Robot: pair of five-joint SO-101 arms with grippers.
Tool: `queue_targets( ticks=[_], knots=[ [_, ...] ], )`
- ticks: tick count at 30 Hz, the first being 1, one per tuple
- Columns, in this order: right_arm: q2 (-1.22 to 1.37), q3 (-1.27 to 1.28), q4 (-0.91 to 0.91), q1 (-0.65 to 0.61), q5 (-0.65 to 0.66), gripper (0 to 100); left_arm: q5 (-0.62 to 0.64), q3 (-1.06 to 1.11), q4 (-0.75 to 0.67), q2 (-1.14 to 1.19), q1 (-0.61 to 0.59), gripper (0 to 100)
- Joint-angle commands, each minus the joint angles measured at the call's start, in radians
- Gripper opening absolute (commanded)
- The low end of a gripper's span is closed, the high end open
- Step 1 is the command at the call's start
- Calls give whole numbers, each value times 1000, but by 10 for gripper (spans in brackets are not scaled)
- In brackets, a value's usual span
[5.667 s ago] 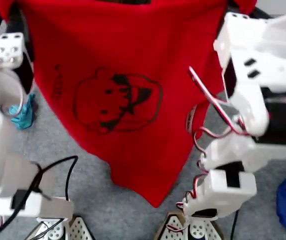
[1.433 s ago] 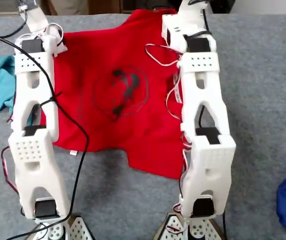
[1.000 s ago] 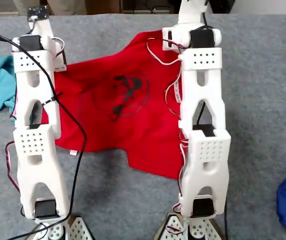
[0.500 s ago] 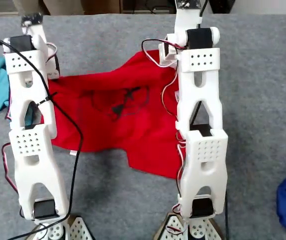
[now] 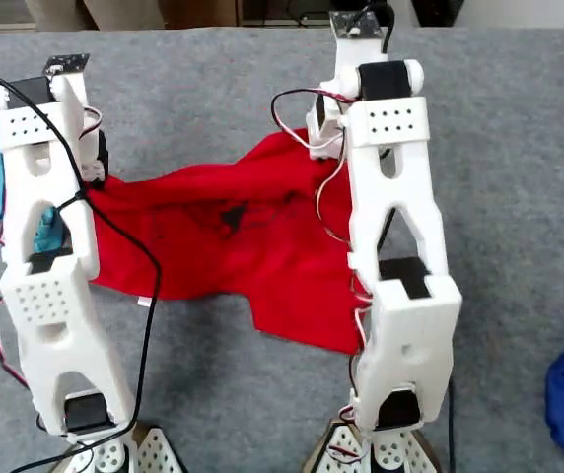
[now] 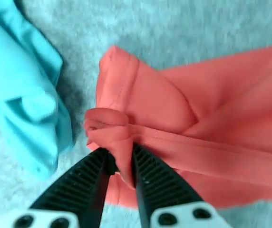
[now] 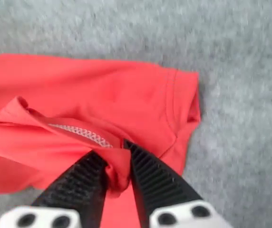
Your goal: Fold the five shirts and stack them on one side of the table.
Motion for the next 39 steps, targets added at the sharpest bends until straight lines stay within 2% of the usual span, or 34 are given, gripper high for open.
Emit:
queue_targets(
  ticks=[1,7,17,23,31,39],
  knots=[
    [-105,88,15,31,-3,5,-46,169,9,-156,-17,18],
    [-128,216,15,104,60,5,-101,414,-75,-249,-26,18],
    [-128,363,15,163,146,5,-109,689,-267,-338,-3,18],
    [-142,475,17,160,189,5,-109,743,-296,-340,-8,18],
    [-311,711,5,156,247,5,-141,747,-298,-338,-5,18],
    [-367,989,-180,157,247,5,-112,747,-390,-332,-6,18]
  ],
)
